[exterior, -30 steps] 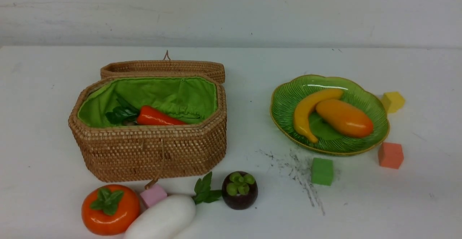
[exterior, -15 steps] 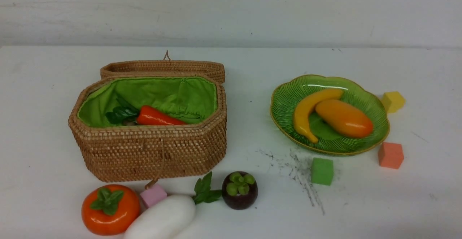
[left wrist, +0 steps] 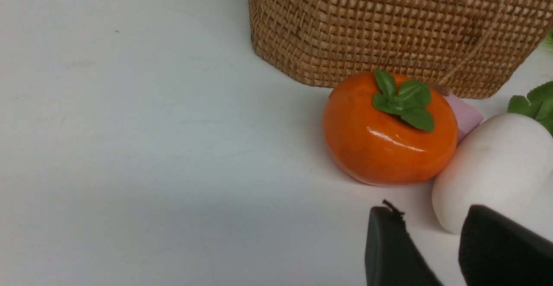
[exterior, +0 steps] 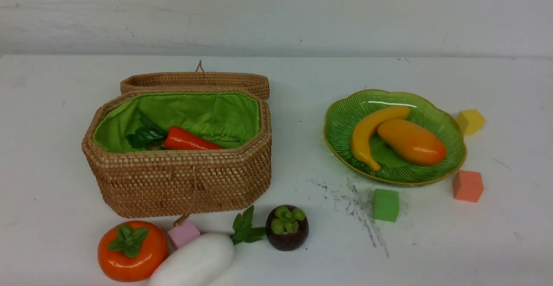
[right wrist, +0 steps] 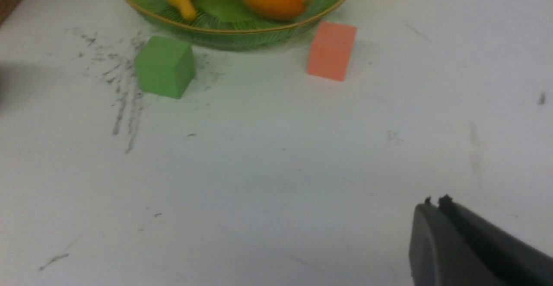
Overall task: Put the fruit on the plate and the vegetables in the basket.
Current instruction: Grab a tomato with your left arm and place it on the plate on the right.
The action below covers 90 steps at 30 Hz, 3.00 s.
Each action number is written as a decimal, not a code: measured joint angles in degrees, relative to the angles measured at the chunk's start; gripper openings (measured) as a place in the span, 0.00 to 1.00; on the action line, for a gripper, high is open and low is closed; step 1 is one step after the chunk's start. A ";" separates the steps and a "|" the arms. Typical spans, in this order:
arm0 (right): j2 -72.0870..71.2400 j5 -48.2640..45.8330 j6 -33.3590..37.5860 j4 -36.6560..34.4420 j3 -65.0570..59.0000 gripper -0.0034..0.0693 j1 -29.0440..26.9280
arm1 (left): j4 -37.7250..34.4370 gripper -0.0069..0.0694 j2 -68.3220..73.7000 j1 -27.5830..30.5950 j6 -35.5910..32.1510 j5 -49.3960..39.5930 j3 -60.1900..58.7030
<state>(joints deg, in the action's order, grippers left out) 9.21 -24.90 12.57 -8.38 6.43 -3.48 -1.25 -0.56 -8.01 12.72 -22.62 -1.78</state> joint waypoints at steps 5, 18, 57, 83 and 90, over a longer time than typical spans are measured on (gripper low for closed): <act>-9.07 0.68 -6.18 4.44 -6.79 0.06 -4.72 | 0.00 0.40 0.00 0.00 0.00 -0.01 0.00; -9.73 2.37 -9.44 6.01 -7.16 0.07 -5.84 | -0.05 0.40 0.00 0.00 0.00 0.00 0.00; -9.73 2.39 -9.67 6.25 -7.16 0.12 -5.84 | -11.87 0.40 0.00 0.00 1.00 36.23 0.00; -9.73 2.43 -9.67 6.25 -7.16 0.17 -5.84 | -12.42 0.40 29.16 0.00 -0.48 -7.06 42.92; -9.73 2.43 -9.67 6.25 -7.16 0.19 -5.84 | -9.93 0.40 43.50 0.00 0.93 -15.06 42.92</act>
<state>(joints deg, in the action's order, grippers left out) -0.53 -22.47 2.90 -2.13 -0.73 -9.32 -11.18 42.94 -8.01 13.66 -37.67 41.14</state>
